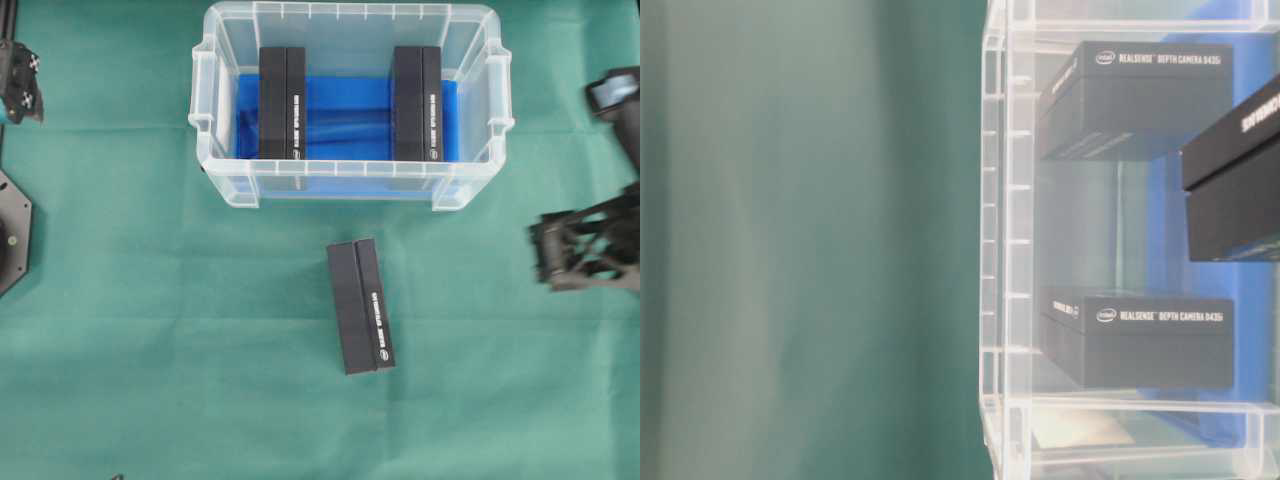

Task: Take out the box from the case.
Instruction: 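Open the right gripper to release the box and withdraw right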

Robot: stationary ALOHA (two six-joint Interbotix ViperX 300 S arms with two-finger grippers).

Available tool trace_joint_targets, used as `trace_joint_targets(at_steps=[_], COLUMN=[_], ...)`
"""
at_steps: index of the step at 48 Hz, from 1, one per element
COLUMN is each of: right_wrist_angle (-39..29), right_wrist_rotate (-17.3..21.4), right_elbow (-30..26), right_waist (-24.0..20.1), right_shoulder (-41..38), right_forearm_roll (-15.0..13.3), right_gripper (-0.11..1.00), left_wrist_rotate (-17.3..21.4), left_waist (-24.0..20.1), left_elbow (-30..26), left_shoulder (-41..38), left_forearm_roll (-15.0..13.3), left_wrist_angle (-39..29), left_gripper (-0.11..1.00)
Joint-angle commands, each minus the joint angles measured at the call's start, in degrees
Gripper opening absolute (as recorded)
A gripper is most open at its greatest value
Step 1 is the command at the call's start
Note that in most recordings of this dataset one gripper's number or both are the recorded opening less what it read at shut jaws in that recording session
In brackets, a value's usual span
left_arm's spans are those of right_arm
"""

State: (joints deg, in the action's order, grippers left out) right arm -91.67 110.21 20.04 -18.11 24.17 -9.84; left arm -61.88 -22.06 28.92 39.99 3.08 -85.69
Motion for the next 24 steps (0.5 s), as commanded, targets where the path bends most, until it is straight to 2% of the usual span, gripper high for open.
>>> trace_joint_targets(at_steps=[1, 11, 24], right_wrist_angle=[-0.88, -1.93, 1.23], right_wrist_rotate=[0.0, -0.09, -1.41], right_elbow=[1.49, 4.57, 5.98], right_waist=[-0.26, -0.26, 1.76], right_shoulder=[4.13, 8.35, 7.47], right_forearm_roll=[-0.09, -0.53, -1.05], right_gripper=[0.92, 0.92, 0.92], left_wrist_rotate=[-0.53, -1.49, -1.49], left_waist=[0.44, 0.79, 0.79], left_elbow=[-0.53, -0.44, -0.53], left_shoulder=[0.18, 0.18, 0.09], left_forearm_roll=[-0.09, 0.26, 0.35], left_wrist_angle=[0.26, 0.35, 0.35], left_gripper=[0.9, 0.9, 0.9])
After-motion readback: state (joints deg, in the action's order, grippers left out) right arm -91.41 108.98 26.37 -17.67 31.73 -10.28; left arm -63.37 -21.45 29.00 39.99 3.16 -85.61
